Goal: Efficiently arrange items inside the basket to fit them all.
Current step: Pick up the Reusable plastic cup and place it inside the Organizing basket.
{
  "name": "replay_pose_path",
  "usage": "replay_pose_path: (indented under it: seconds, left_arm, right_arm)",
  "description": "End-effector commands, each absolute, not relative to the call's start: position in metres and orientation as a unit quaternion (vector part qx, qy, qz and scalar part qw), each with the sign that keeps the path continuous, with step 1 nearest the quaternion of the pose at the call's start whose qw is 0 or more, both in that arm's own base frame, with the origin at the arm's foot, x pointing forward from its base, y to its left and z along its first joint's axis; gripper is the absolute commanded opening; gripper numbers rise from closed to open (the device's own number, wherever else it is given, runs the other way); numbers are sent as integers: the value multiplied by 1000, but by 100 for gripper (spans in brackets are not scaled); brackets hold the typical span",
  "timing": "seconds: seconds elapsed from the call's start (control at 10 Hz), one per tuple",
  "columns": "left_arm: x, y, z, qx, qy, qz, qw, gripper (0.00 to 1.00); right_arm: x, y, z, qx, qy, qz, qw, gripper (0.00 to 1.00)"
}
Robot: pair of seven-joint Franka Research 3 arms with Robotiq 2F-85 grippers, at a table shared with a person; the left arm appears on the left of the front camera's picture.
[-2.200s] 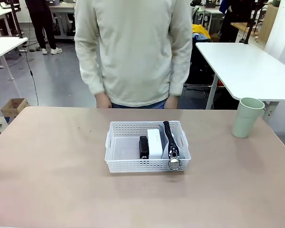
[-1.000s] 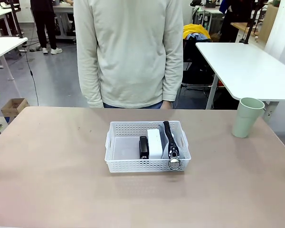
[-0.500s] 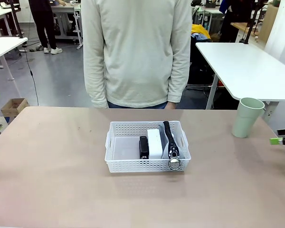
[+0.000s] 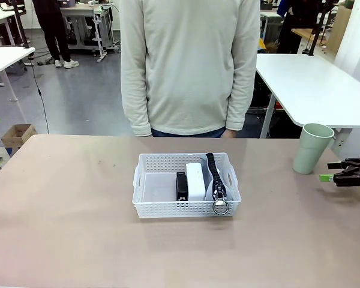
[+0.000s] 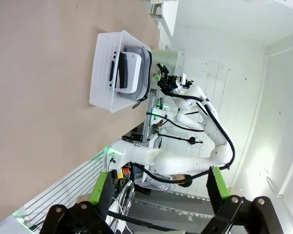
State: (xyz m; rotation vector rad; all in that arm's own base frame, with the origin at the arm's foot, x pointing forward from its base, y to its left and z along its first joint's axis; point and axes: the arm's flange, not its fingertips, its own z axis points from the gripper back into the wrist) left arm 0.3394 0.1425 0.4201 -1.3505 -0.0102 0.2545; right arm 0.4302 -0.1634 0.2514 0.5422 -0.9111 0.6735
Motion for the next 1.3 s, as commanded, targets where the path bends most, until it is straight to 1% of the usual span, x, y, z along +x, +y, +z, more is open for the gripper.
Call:
replay_pose_path:
  seconds: [0.0,0.1,0.2,0.4,0.5,0.7,0.8,1.0,1.2]
  left_arm:
    - [337,143,421,-621,-4,116,775,100]
    - [337,143,421,-621,-4,116,775,100]
    - [337,143,421,-621,-4,116,775,100]
    - [337,143,421,-621,-4,116,775,100]
    - [337,143,421,-621,-4,116,775,100]
    - [337,143,421,-621,-4,116,775,100]
    - [337,143,421,-621,-4,116,775,100]
    - [337,143,421,-621,-4,116,775,100]
    - [337,143,421,-621,-4,116,775,100]
  right_arm:
    - [445,-172,233,251,-438,308,806,100]
    - [443,-172,236,240,-452,302,804,100]
    - [437,-168,239,257,-420,309,813,100]
    - [441,-173,234,256,-420,302,816,100]
    - [450,-172,230,243,-434,336,800,100]
    - [463,-170,223,224,-492,356,763,100]
    - [469,-169,222,224,-506,366,748,100]
    - [478,-169,215,223,-501,365,753,100]
    - [487,-165,208,244,-502,374,741,100]
